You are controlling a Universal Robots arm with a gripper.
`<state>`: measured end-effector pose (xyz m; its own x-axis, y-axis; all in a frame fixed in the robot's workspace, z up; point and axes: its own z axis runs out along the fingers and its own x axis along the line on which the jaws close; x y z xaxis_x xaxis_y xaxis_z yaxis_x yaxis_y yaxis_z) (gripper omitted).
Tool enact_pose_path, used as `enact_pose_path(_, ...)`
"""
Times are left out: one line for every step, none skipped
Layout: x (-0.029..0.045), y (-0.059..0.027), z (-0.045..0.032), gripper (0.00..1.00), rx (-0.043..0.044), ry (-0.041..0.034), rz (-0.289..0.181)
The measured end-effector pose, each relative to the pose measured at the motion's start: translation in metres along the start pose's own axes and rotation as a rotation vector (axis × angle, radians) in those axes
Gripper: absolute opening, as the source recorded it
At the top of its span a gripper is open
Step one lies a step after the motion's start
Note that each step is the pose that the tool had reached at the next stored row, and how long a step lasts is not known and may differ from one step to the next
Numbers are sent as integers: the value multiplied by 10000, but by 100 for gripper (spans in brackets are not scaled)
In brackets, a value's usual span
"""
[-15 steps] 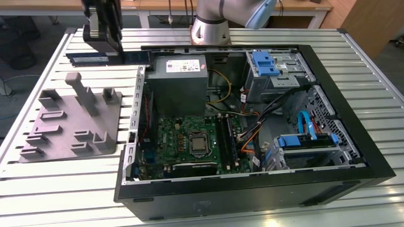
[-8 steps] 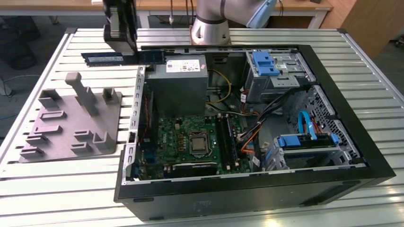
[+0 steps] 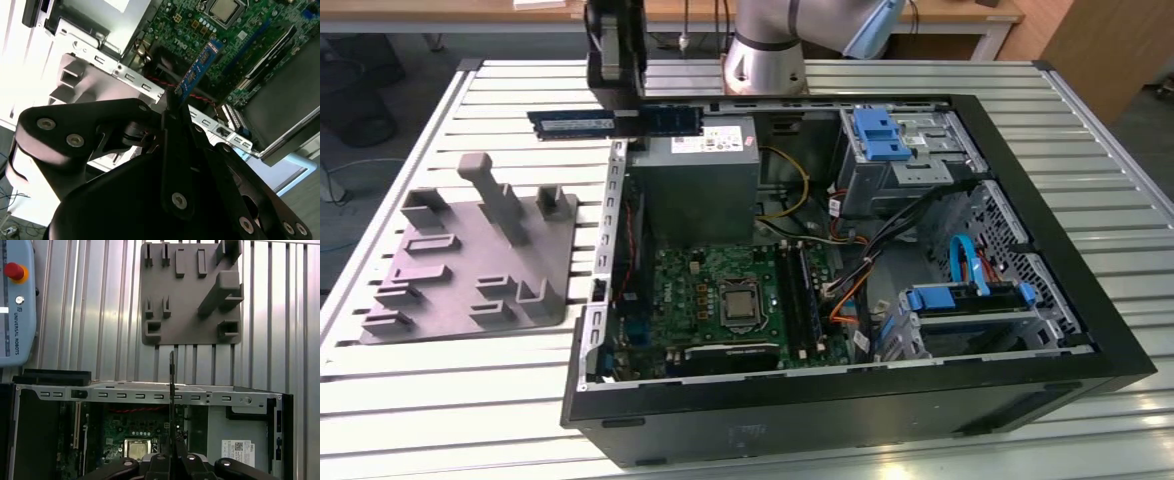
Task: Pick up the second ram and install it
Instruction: 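Pick up the second ram and move it above second insertion slot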
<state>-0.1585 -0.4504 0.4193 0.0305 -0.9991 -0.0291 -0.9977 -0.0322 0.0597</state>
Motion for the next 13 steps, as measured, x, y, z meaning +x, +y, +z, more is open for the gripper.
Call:
enact_pose_path(1, -31, -2, 14, -3, 1, 0)
enact_pose_path(2, -64, -4, 14, -6, 1, 1)
enact_pose_path(3, -96, -4, 14, -8, -1, 0)
enact_pose_path(4, -127, -6, 14, -11, 0, 0)
enact_pose_path(5, -158, -8, 14, -14, 1, 0)
enact_pose_path(6, -189, -10, 14, -17, 0, 1)
enact_pose_path(7, -222, -11, 14, -19, 0, 1)
enact_pose_path(8, -256, -13, 14, -22, 0, 1)
enact_pose_path(9, -287, -15, 14, -25, 1, 0)
enact_pose_path(10, -318, -16, 14, -27, 0, 1)
enact_pose_path(11, -348, -18, 14, -30, 0, 1)
enact_pose_path(12, -378, -19, 14, -32, 0, 2)
enact_pose_path(13, -409, -20, 14, -34, -1, 1)
